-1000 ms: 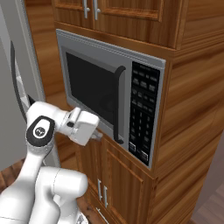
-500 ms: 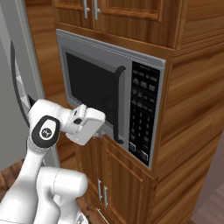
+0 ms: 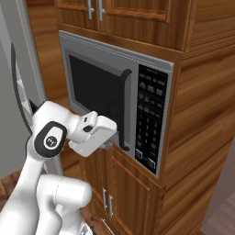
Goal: Transport the chicken drumstick from the fridge to the microwave and turn on the microwave.
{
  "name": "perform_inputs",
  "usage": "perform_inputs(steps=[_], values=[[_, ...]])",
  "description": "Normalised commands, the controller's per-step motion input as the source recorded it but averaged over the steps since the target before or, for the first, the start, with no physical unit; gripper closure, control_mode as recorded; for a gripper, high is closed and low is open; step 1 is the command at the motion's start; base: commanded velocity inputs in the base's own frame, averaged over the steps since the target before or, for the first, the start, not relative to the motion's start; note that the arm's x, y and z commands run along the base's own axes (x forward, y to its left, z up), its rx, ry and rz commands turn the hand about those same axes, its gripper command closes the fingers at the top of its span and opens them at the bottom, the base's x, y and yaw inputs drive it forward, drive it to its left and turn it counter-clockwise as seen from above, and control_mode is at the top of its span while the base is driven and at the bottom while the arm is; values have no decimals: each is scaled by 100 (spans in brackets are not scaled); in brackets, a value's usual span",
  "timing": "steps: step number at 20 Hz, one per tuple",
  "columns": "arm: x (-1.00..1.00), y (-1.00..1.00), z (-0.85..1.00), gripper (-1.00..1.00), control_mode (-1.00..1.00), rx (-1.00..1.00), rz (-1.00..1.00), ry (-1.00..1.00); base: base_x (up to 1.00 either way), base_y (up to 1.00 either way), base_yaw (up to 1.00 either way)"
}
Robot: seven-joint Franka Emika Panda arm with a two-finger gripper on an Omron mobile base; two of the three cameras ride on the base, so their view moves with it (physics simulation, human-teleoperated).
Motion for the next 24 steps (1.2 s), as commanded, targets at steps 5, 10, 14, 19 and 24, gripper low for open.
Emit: perform_inputs(steps=[5, 10, 14, 19, 24], values=[[-32, -8, -33, 100, -100, 0, 8, -15, 0, 0, 0], [-3, -4, -27, 100, -100, 0, 13, -22, 0, 0, 0], [-7, -4, -36, 100, -100, -1, 17, -26, 0, 0, 0], [-18, -2, -42, 100, -100, 0, 15, -14, 0, 0, 0], [-28, -11, -44, 100, -100, 0, 8, -11, 0, 0, 0]])
